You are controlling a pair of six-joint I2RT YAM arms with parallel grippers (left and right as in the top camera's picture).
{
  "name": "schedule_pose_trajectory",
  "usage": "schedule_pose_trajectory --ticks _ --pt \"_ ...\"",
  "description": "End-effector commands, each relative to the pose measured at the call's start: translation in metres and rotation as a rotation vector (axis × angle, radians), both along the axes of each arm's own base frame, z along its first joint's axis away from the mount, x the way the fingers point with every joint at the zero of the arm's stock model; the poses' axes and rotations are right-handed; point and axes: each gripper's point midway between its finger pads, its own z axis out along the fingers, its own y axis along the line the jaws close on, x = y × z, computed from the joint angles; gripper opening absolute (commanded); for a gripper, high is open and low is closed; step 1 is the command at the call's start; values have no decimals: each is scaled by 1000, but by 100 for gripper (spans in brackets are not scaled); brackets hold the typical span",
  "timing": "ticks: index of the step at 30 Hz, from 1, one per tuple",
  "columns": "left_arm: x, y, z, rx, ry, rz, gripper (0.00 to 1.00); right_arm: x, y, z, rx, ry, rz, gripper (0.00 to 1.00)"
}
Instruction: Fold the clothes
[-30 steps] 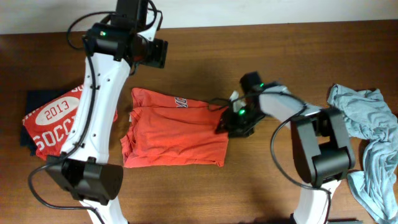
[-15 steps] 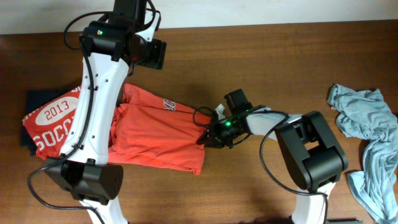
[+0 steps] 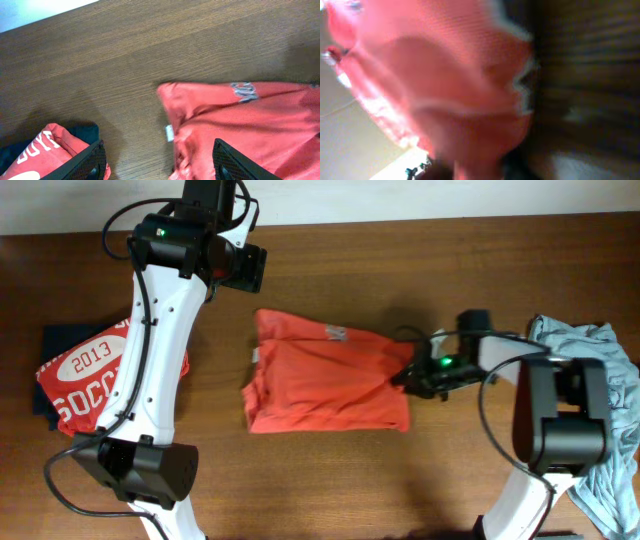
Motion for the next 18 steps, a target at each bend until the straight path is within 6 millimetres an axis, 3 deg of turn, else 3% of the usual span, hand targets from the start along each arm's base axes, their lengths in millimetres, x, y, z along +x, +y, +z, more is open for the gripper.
schedule_pose_trajectory --ticks 1,5,8,13,18 --pt "3 2 5 14 -20 -6 68 4 -23 -3 -103 -126 109 55" --pt "2 3 4 15 -14 -6 68 -7 -57 -18 -237 -84 123 67" --pt "3 3 5 18 -17 -12 68 -12 -64 -18 -237 -99 152 70" --pt "5 2 6 15 -29 -12 68 -23 -51 -24 -225 -82 186 70" --pt "6 2 7 14 -32 -12 68 -26 -16 -34 -219 -67 197 70"
